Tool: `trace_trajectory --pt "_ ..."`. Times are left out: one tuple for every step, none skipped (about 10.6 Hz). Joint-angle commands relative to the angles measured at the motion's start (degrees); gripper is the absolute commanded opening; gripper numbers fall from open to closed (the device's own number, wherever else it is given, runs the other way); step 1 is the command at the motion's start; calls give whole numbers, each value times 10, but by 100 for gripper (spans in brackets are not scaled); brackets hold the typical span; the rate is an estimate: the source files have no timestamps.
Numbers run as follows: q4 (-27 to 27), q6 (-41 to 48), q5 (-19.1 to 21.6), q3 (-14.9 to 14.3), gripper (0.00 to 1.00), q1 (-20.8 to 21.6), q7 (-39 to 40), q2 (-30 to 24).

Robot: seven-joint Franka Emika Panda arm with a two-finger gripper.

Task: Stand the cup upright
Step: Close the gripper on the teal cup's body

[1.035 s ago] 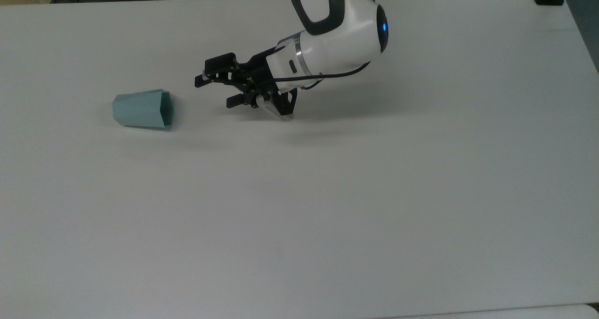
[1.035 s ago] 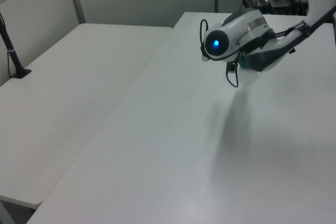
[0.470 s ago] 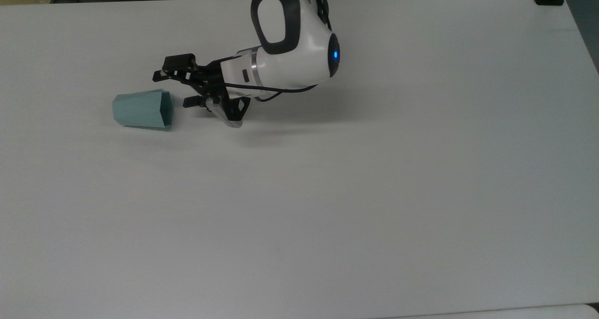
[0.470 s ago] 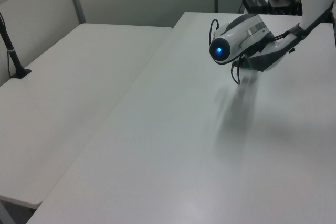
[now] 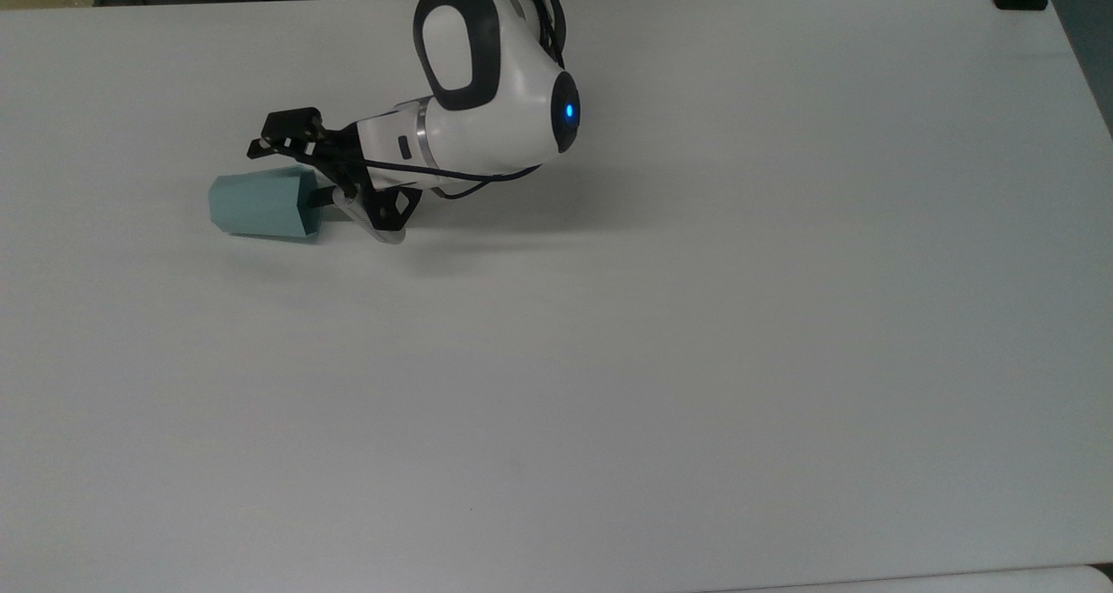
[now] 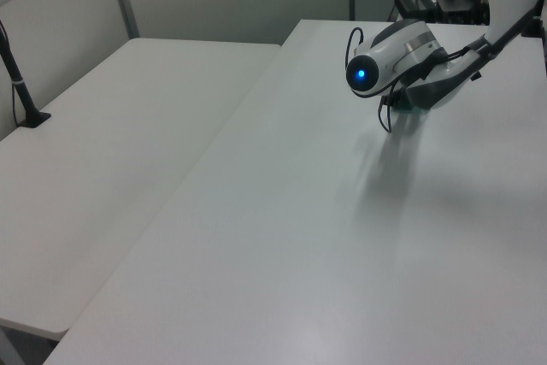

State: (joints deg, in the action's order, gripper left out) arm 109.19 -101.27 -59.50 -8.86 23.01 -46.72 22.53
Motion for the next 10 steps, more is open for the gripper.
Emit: trace_trajectory --pt "31 -30 -20 3 99 -21 -12 -15" --pt "32 -31 -24 3 98 -24 -12 -14" --pt "32 -38 -25 3 96 -28 -12 -13" --pt "32 -44 -26 3 86 -31 -12 -12" --pt "32 -52 -26 3 74 -31 -12 -11" --pt "32 -55 -31 3 64 -34 -12 -10" --pt "32 -55 -33 3 50 -34 -12 -9" --pt "32 -56 -35 3 30 -34 -12 -5" --pt "32 -56 -35 3 9 -34 -12 -4" --pt "33 -60 -35 2 0 -35 -12 -4"
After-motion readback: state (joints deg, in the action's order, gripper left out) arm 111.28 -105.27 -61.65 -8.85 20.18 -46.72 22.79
